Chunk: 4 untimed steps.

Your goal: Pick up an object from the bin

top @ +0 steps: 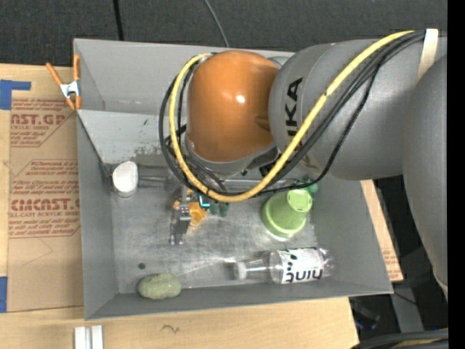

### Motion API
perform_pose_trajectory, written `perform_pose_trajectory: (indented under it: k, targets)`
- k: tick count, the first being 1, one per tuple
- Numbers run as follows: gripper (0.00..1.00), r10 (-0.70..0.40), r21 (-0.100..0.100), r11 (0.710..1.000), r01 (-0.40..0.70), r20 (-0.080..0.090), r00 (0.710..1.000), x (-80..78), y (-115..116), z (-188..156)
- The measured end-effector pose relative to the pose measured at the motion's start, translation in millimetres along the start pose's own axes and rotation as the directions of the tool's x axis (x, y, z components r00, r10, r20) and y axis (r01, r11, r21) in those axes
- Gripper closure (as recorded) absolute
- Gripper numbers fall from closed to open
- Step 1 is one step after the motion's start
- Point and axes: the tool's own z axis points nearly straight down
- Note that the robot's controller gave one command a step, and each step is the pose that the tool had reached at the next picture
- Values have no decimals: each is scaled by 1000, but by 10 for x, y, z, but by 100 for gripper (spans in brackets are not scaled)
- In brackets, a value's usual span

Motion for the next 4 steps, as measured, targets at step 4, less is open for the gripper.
perform_pose_trajectory:
  k: [4]
  targets:
    - [0, -224, 1, 974, 224, 7, 974, -670, -902, 992]
